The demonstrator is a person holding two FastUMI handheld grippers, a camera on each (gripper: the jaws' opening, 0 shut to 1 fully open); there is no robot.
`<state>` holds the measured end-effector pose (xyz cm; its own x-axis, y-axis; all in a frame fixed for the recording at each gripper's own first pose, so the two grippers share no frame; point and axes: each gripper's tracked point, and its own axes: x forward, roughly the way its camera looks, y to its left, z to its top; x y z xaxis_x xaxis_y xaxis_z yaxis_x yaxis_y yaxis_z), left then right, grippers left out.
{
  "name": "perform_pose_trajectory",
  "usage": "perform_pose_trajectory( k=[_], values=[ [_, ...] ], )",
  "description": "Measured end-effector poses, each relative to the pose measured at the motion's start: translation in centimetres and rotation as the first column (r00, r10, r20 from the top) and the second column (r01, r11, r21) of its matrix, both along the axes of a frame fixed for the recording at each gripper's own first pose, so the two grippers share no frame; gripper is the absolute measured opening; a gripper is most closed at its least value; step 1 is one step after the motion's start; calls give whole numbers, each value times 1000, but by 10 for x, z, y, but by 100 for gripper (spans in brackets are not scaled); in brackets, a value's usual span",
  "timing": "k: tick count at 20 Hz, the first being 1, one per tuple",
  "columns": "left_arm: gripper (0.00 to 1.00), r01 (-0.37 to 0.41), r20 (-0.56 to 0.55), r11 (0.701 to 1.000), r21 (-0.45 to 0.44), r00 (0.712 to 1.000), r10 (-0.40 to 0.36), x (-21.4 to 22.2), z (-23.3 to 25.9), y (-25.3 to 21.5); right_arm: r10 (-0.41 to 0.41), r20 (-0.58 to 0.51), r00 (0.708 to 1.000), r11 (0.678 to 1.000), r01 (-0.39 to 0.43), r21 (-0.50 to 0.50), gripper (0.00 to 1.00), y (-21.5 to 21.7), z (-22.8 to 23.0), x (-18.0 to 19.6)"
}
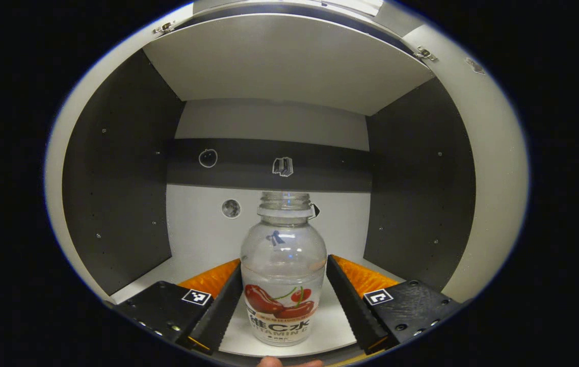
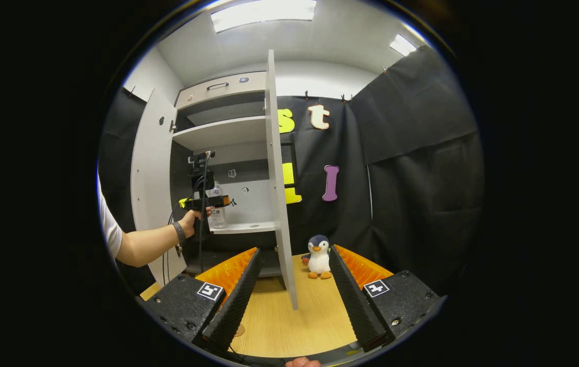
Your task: Grasp the bottle in the cabinet with the left hand and place it on the coaster, then close the right door with the right hand and the left door with the left hand.
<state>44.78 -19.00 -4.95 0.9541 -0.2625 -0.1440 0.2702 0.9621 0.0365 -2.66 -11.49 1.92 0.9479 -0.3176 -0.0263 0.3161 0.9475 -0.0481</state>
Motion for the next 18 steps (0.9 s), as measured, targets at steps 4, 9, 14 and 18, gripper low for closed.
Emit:
perform_pose_trajectory(
  k=[4,9,14,18],
  values=[
    [76,-10,0,1000,0,1000,10,-6,7,5,13,4,1000,1000,-13,3,82,4,0,3],
    [76,20,48,1000,-24,999,-19,-61,41,17,53,12,999,999,-53,-9,82,11,9,8],
    [80,89,81,996,-18,993,-87,-142,45,23,114,36,993,993,-114,11,82,17,28,13],
    [76,107,97,994,8,989,-108,-215,6,26,125,44,991,992,-124,-10,82,18,51,6]
  ],
)
